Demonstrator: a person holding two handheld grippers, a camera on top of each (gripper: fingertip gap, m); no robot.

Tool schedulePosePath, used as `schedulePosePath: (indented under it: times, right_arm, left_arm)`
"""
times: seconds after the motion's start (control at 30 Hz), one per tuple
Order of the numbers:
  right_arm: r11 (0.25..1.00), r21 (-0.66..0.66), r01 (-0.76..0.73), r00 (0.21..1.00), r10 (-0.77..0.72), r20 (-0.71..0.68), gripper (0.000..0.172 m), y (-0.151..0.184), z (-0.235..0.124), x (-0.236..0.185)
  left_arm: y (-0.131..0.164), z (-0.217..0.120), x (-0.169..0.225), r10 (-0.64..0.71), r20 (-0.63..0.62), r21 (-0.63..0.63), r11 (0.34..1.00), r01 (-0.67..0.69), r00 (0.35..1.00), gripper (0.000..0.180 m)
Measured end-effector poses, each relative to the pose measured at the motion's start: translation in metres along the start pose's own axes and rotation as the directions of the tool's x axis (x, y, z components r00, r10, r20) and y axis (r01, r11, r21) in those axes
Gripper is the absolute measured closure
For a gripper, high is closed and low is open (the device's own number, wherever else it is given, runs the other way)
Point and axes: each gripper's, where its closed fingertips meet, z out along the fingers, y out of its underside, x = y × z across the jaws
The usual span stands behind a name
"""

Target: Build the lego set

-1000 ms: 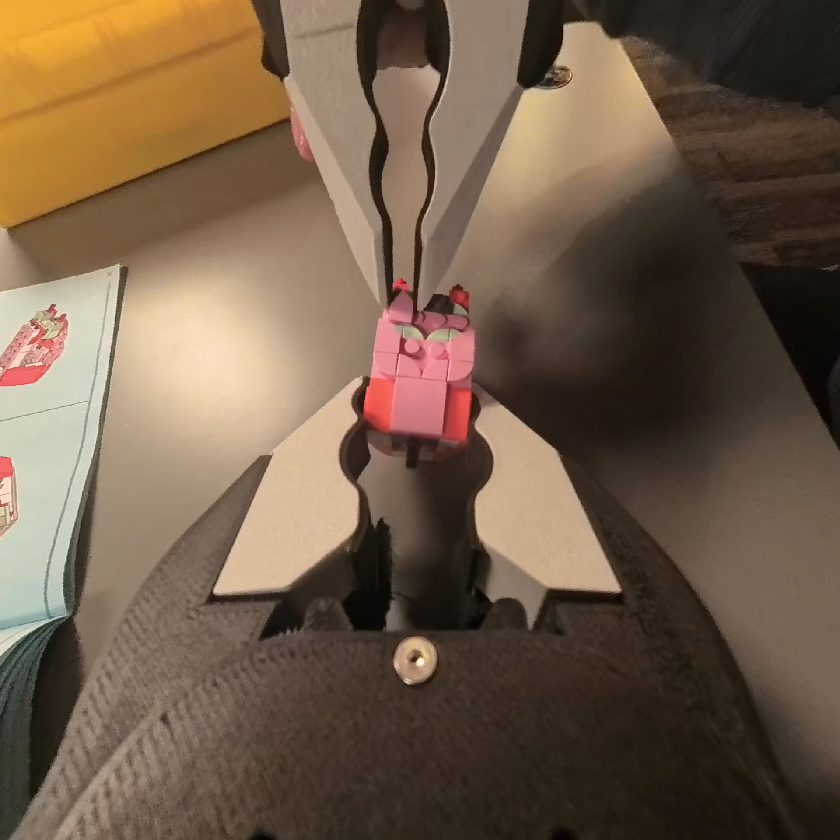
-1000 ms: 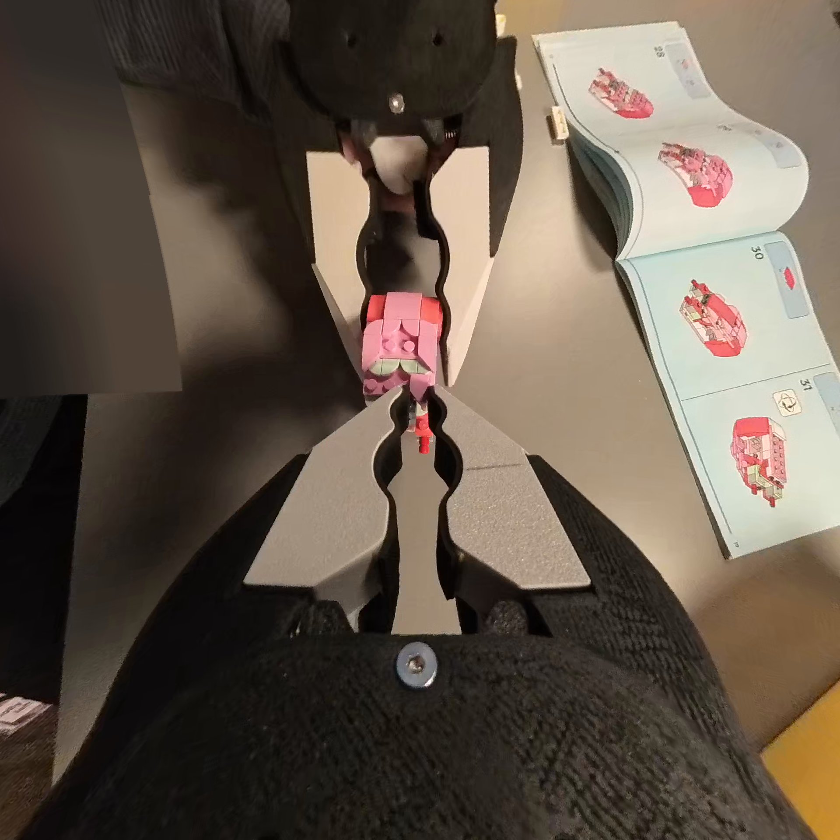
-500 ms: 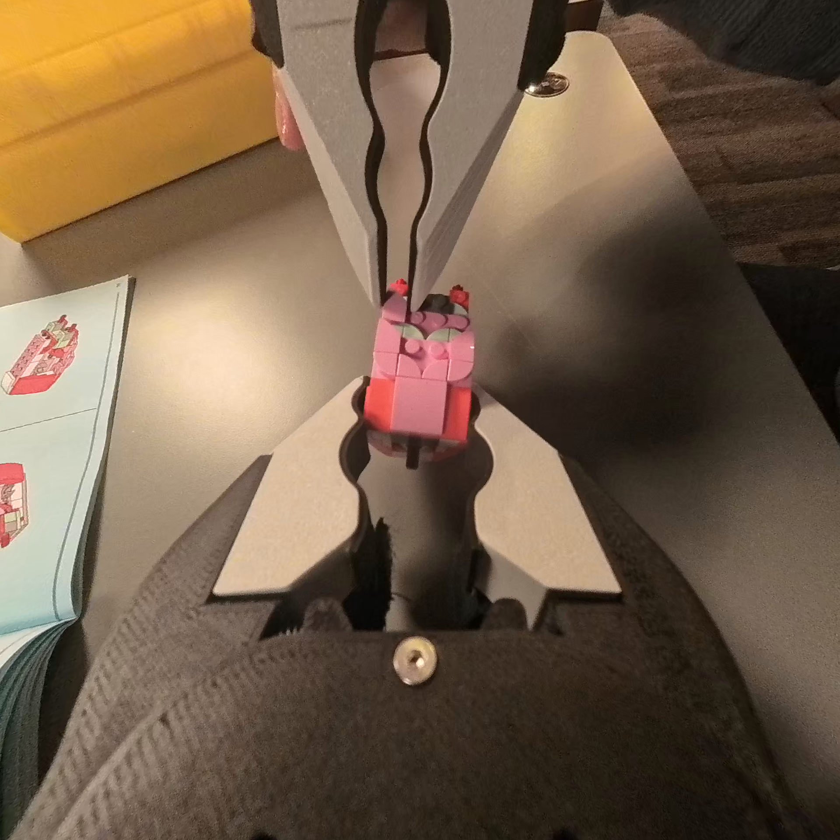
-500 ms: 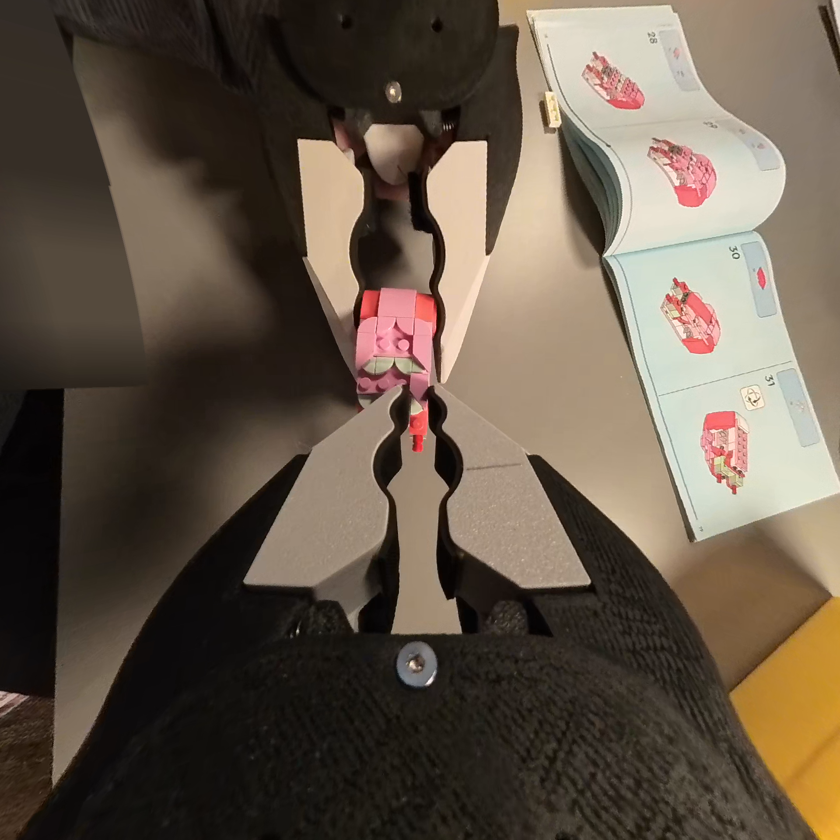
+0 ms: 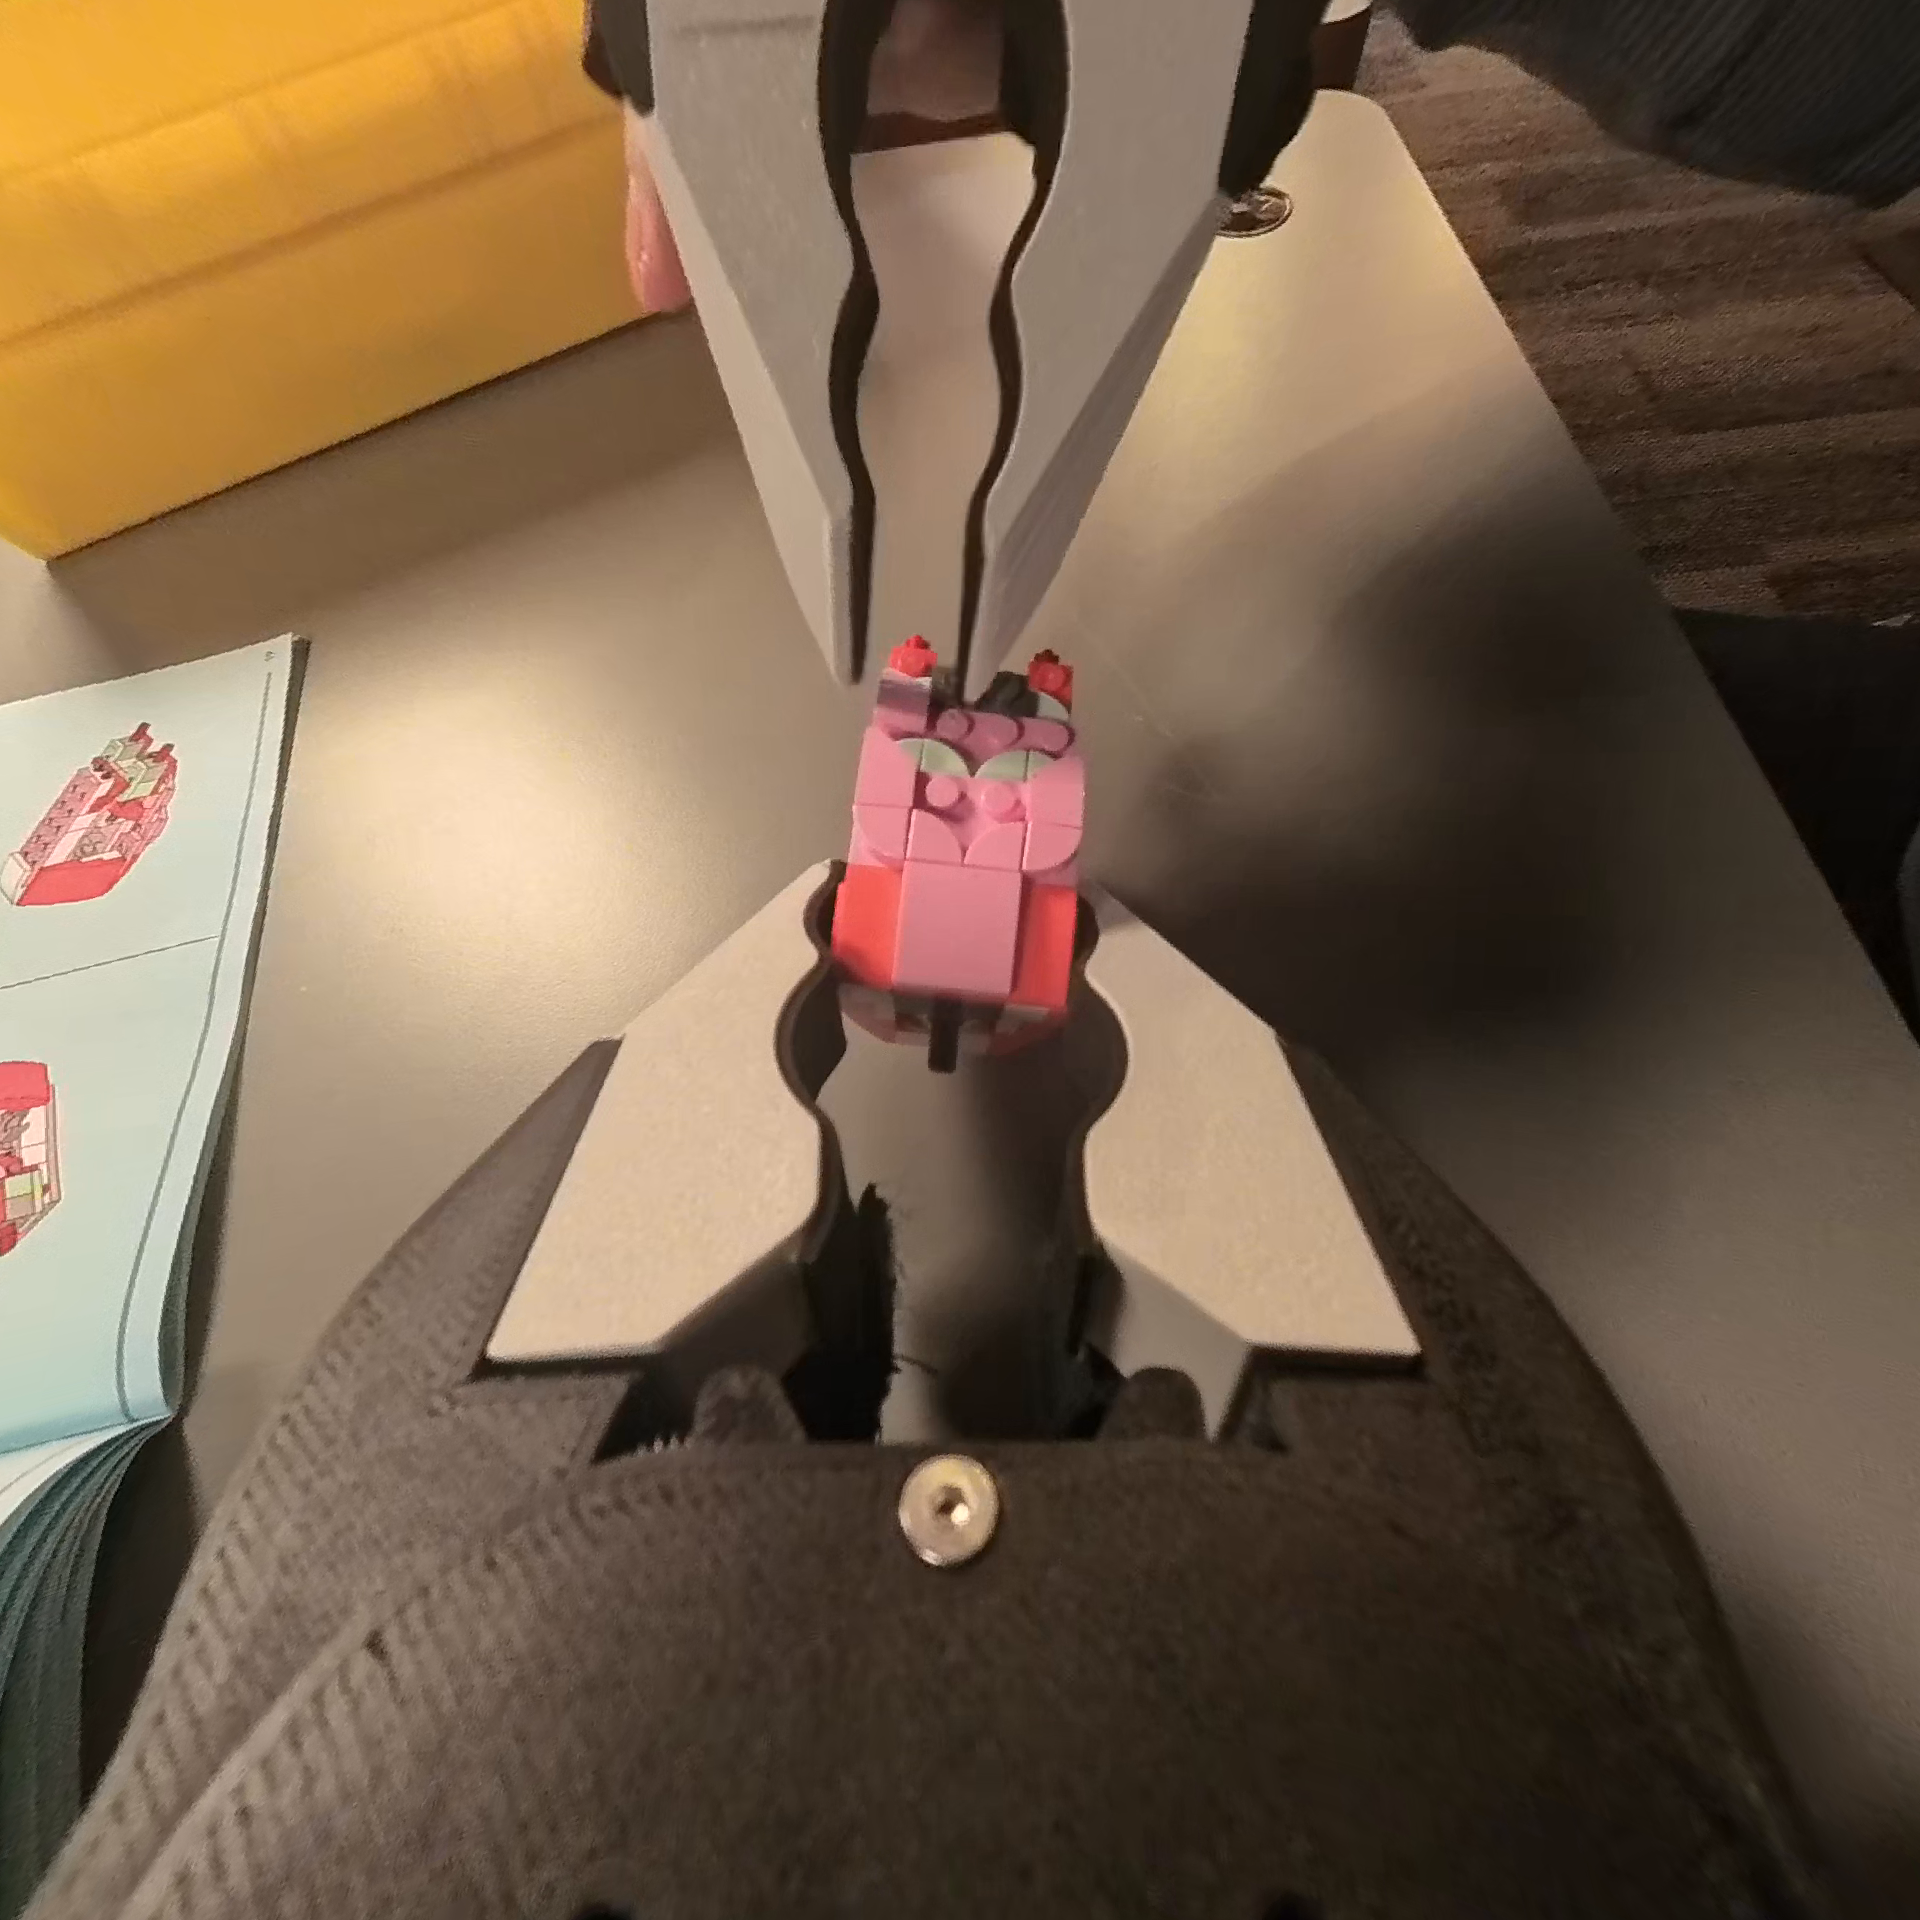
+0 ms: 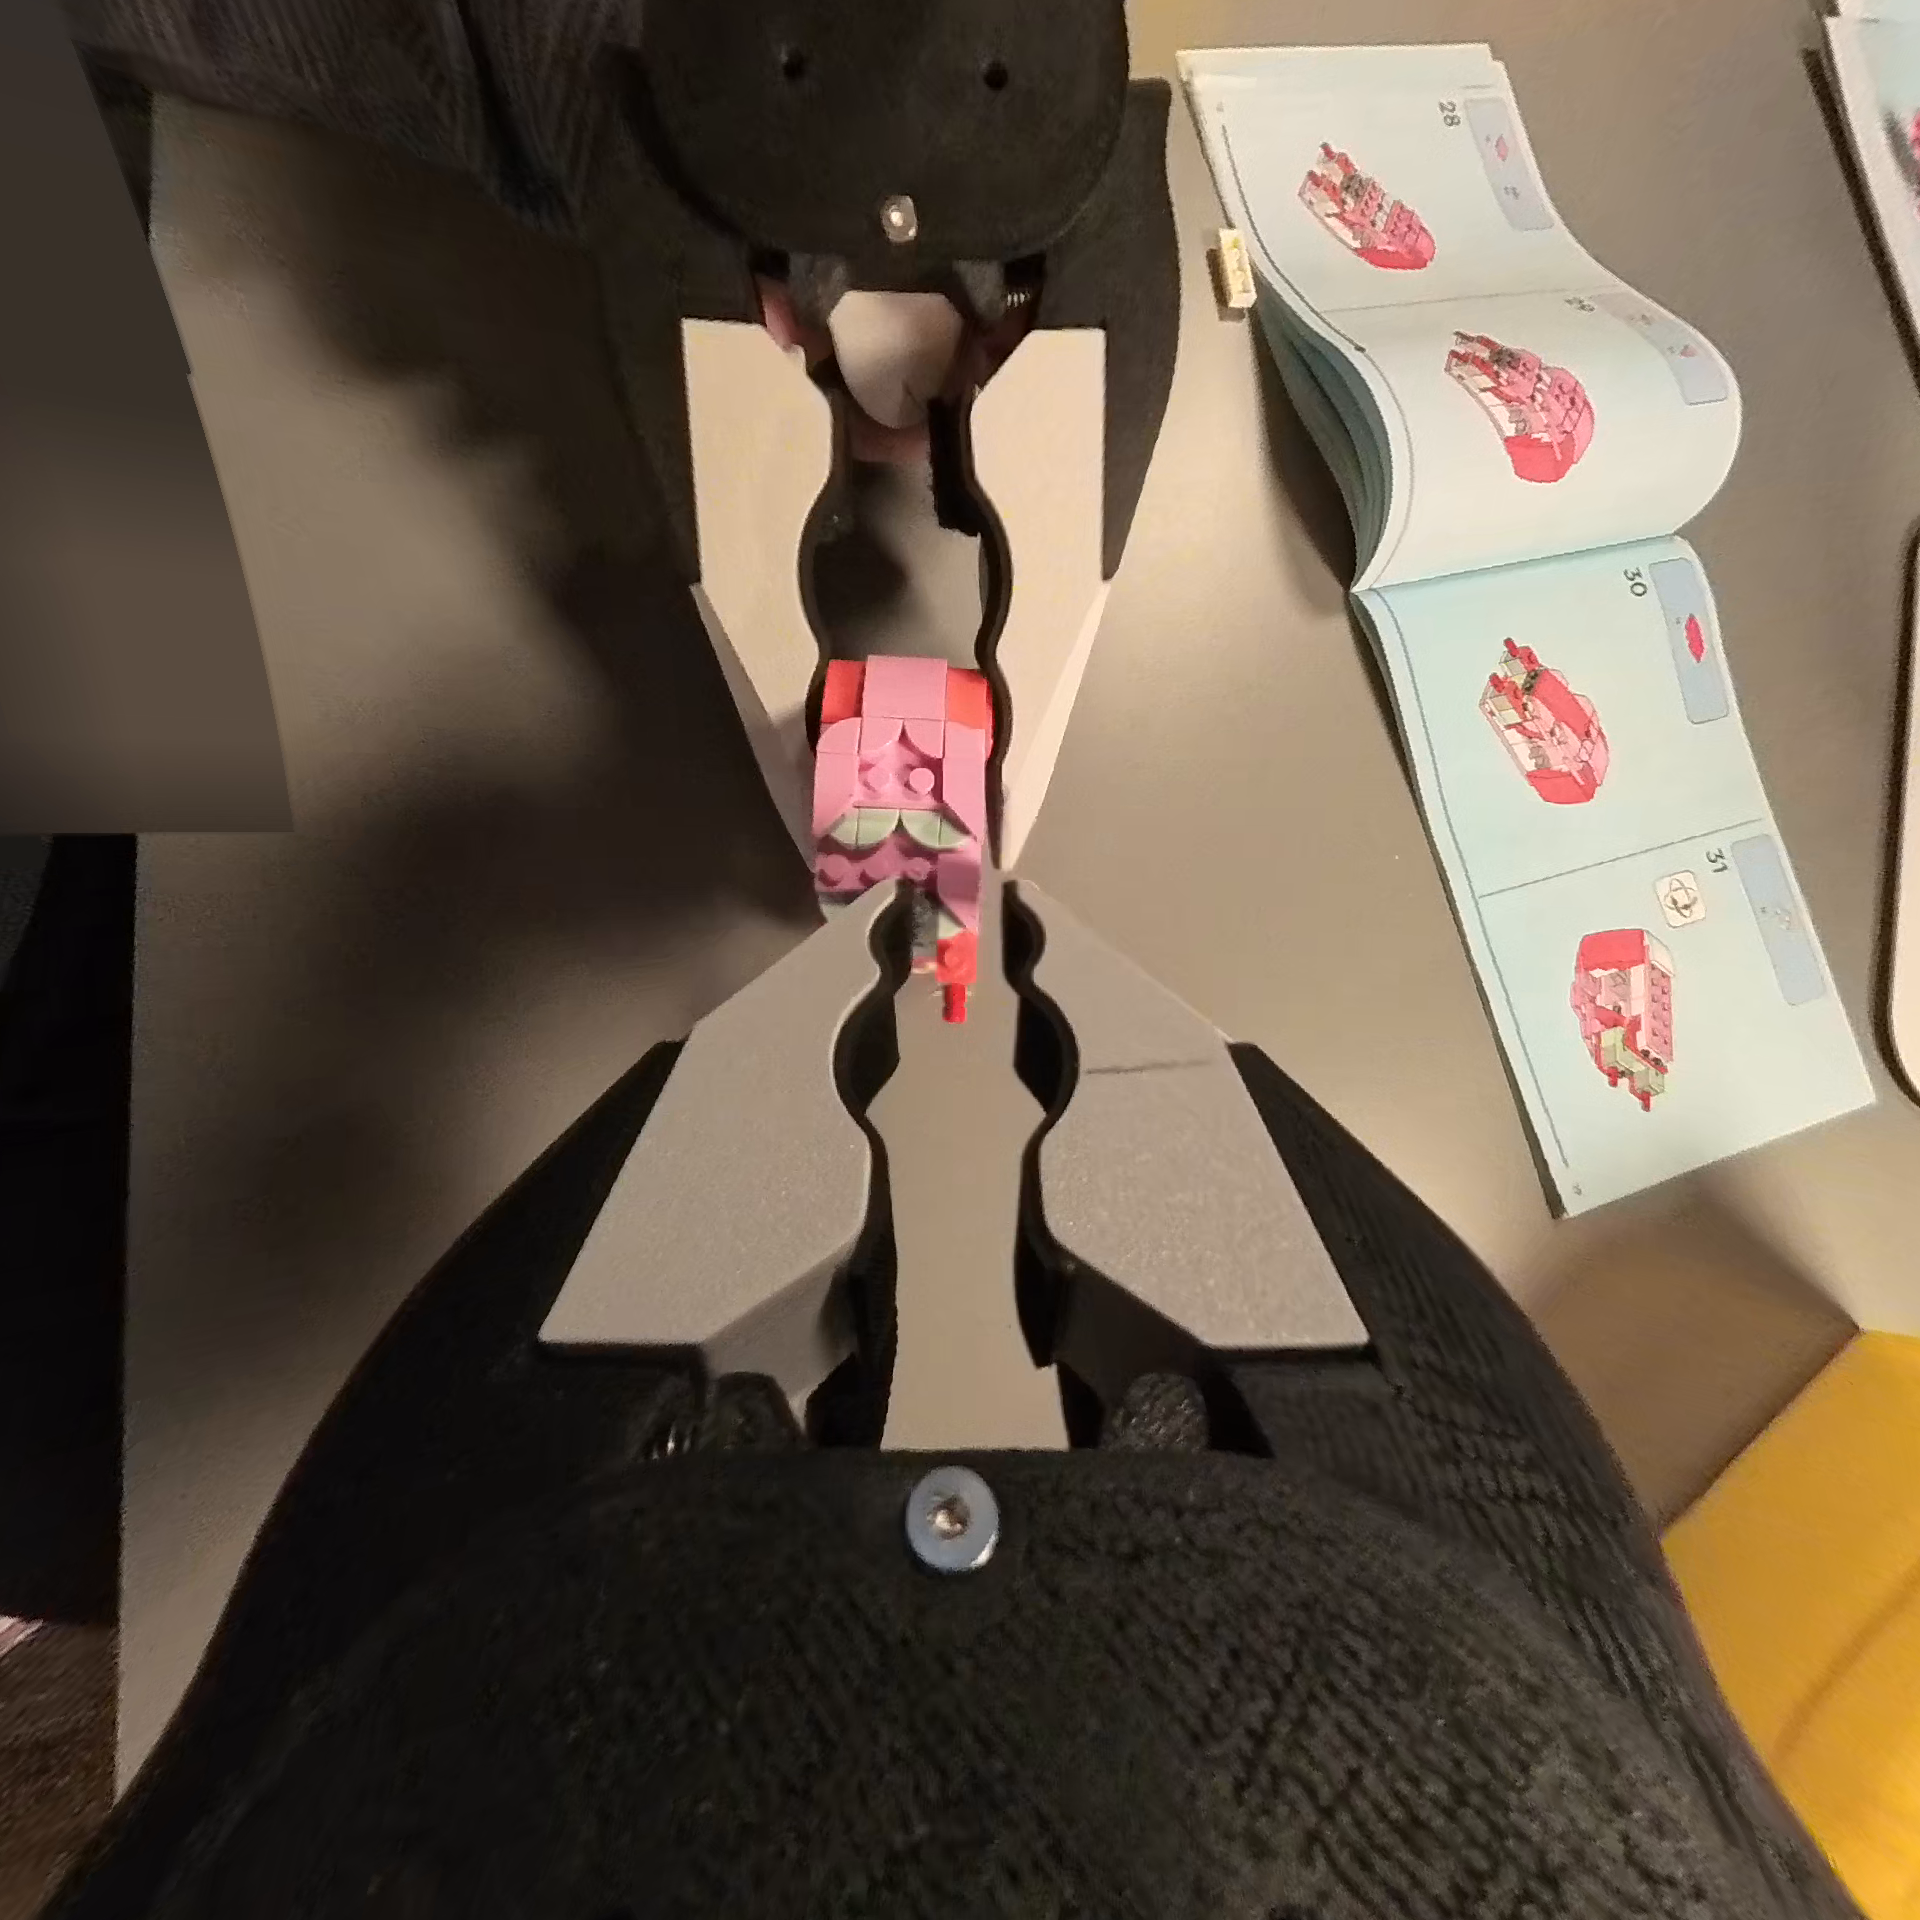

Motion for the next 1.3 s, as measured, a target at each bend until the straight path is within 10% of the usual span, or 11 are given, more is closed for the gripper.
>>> schedulePosePath:
  times: [0.37,0.97,1.3]
  right_arm:
    - [0.928,-0.037,0.370,0.831,-0.349,-0.433,0.083,-0.005,-0.008,-0.008]
    - [0.756,-0.473,0.452,0.505,-0.654,-0.563,0.124,0.012,0.017,0.015]
    - [0.714,-0.521,0.468,0.485,-0.700,-0.524,0.125,0.016,0.018,0.014]
  left_arm:
    - [-0.002,-0.003,-0.004,-0.074,-0.006,0.023,0.997,0.074,0.997,0.141]
    - [-0.008,-0.004,-0.002,-0.169,-0.046,0.054,0.984,0.171,0.985,0.141]
    - [-0.006,-0.002,0.000,-0.201,-0.055,0.028,0.979,0.203,0.978,0.141]
